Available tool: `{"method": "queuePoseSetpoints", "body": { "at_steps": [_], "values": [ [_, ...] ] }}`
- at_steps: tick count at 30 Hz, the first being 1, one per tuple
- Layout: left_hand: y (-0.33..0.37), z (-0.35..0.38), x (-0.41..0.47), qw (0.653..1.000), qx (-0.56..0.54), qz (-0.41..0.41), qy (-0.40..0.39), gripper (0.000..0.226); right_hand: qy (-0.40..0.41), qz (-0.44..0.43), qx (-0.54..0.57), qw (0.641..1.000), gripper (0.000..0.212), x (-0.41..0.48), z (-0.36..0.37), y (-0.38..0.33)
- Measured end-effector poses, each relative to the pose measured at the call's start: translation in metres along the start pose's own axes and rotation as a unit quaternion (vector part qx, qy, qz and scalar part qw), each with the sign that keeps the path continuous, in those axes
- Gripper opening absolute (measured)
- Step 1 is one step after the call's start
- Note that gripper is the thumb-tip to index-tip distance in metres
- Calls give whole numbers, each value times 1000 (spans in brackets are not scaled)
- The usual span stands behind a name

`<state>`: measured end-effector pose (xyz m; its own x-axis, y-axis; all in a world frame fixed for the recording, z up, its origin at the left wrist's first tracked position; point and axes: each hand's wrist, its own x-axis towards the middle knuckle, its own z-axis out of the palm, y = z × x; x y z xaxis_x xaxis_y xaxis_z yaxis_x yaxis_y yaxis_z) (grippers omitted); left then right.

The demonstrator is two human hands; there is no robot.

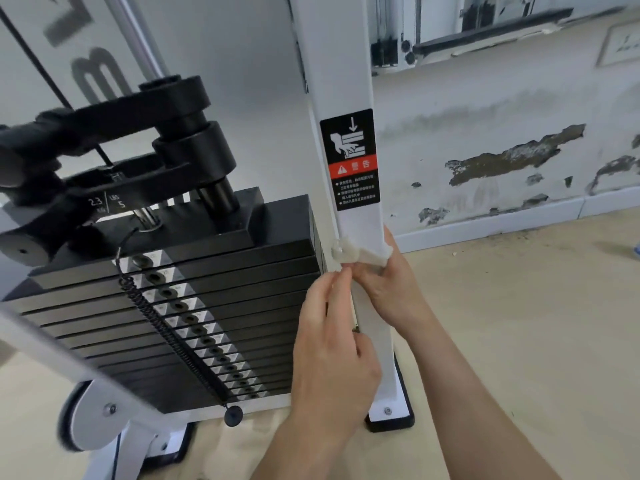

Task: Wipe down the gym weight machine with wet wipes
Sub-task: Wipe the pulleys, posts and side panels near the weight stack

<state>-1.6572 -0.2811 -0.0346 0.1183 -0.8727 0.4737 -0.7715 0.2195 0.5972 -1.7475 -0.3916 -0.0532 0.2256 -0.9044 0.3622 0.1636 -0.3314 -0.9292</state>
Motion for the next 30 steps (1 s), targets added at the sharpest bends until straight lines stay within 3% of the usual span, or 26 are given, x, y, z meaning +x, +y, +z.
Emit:
{"method": "queuePoseSetpoints", "body": {
  "at_steps": [2,5,7,13,15,18,21,24,26,28,30],
  "values": [
    [3,-1,2,1000,-3,30,9,64,-36,29,-41,998,64,-5,-7,3],
    [8,-2,13,998,5,66,-10,47,-59,49,-134,988,95,-9,-11,1],
    [9,2,24,996,10,84,10,41,-75,40,-153,985,100,-1,-11,-17],
    [21,3,47,990,-83,22,109,42,-183,24,-37,982,90,22,-27,-71],
    [33,4,49,980,-151,-34,125,43,-151,28,-9,988,93,15,-17,-64],
    [50,0,55,937,-301,-125,125,60,-67,25,25,997,94,17,-4,-63],
    [54,-11,73,915,-357,-138,126,77,-26,-46,-57,997,86,43,-6,-87],
    [63,-21,91,920,-355,-125,113,67,3,-100,-158,982,78,56,-2,-100],
    [72,-24,93,917,-356,-136,118,70,2,-86,-142,986,82,50,2,-93],
    [77,-28,91,910,-357,-162,137,75,-31,-70,-72,994,68,41,0,-83],
    [81,-32,92,905,-359,-169,153,66,-69,-57,-29,996,56,41,-8,-87]
  ]
}}
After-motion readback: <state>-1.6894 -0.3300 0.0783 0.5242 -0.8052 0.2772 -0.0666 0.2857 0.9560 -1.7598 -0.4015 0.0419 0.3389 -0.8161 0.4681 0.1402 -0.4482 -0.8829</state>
